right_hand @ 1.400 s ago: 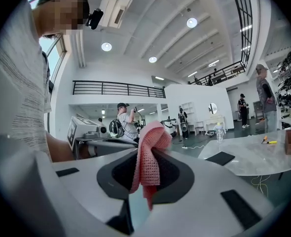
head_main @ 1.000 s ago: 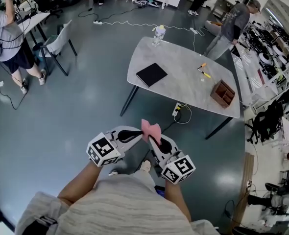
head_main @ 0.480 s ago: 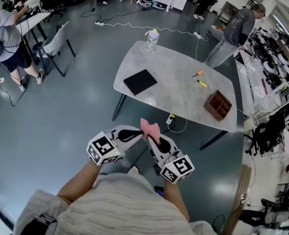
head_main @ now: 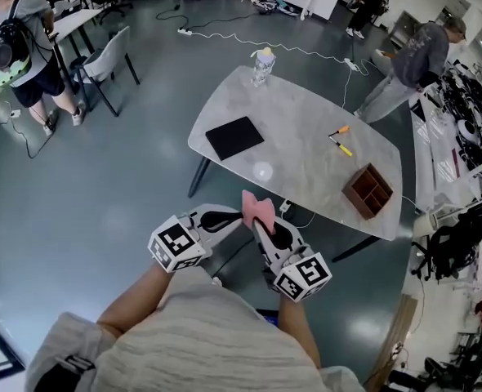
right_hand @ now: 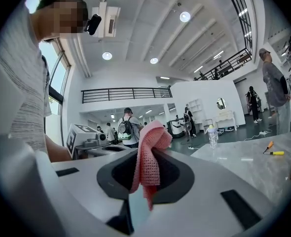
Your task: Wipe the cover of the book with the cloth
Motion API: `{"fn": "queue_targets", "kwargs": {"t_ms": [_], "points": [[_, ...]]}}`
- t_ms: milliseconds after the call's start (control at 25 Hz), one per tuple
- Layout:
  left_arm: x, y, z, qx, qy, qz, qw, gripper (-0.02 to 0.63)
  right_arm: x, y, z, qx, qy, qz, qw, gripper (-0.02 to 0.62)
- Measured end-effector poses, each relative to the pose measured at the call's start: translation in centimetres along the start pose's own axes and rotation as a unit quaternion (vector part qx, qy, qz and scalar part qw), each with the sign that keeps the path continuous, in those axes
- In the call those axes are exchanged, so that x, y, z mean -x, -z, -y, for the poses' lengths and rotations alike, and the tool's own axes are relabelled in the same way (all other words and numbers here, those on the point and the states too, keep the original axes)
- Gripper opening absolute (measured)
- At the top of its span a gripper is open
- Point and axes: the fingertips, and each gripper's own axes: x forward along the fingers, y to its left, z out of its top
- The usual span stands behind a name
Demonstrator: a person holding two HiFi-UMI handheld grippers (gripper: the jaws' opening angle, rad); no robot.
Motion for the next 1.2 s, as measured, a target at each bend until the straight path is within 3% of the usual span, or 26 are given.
{"fn": "queue_targets", "kwargs": {"t_ms": [240, 480, 960, 1200], "points": [[-1.6, -0.6, -3.7, -0.001, -0.023, 0.006, 0.9997, 0.017, -2.2, 0.2, 3.1, -0.007, -0.009, -0.007, 1.0, 0.049], [-4.5, -0.6, -8.8, 0.004, -0.011, 0.004, 0.9999, 0.017, -6.5, 0.0, 7.6, -0.006, -0.009, -0.021, 1.0, 0.049], [-6.7, -3.3, -24.2, -0.003, -0.008, 0.009, 0.9999, 0.017, -18.4, -2.7, 16.4, 0.002, 0.004, -0.035, 0.999, 0.049], [-7.6, -2.8, -29.2, 0.009, 0.001, 0.004, 1.0, 0.017, -22.5, -2.4, 19.2, 0.01, 0.017, -0.049, 0.999, 0.049]]}}
